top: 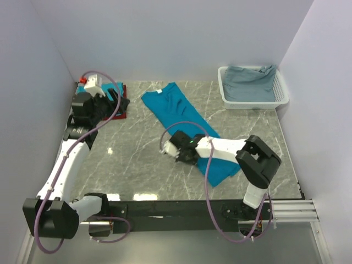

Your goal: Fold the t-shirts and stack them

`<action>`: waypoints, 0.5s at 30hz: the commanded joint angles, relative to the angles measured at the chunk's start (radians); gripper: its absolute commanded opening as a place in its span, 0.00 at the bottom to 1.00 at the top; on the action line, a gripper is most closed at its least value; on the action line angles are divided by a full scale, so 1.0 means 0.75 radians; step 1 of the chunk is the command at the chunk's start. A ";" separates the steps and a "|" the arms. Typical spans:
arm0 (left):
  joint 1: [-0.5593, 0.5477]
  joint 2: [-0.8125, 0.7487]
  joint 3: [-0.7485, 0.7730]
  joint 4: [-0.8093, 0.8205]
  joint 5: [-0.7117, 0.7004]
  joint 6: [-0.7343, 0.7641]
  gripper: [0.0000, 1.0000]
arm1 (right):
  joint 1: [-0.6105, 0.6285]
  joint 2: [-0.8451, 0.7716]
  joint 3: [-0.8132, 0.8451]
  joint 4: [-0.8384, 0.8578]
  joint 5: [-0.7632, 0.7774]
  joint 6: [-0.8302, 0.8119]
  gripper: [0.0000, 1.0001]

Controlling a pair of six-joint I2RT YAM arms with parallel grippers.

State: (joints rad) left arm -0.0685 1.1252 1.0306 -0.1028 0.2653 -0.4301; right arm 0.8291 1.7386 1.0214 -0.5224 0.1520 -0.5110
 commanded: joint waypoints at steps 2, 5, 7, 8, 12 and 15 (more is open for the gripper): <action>0.001 -0.130 -0.100 -0.016 0.023 0.017 0.73 | 0.244 0.060 0.182 -0.203 -0.199 0.090 0.00; 0.001 -0.163 -0.128 -0.035 0.033 0.009 0.73 | 0.371 0.124 0.329 -0.299 -0.282 0.109 0.10; 0.001 -0.175 -0.139 -0.047 0.033 0.013 0.73 | 0.447 0.142 0.415 -0.340 -0.293 0.119 0.19; 0.001 -0.179 -0.139 -0.055 0.031 0.019 0.73 | 0.461 0.148 0.448 -0.355 -0.285 0.127 0.21; 0.001 -0.191 -0.135 -0.110 0.004 0.062 0.75 | 0.376 0.061 0.559 -0.402 -0.315 0.137 0.27; 0.001 -0.185 -0.147 -0.106 0.037 0.072 0.79 | 0.112 -0.048 0.602 -0.436 -0.551 0.095 0.39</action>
State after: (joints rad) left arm -0.0685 0.9993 0.9245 -0.1814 0.2665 -0.4068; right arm 1.0962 1.8149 1.4143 -0.7822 -0.1139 -0.4313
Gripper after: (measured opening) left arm 0.785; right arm 0.375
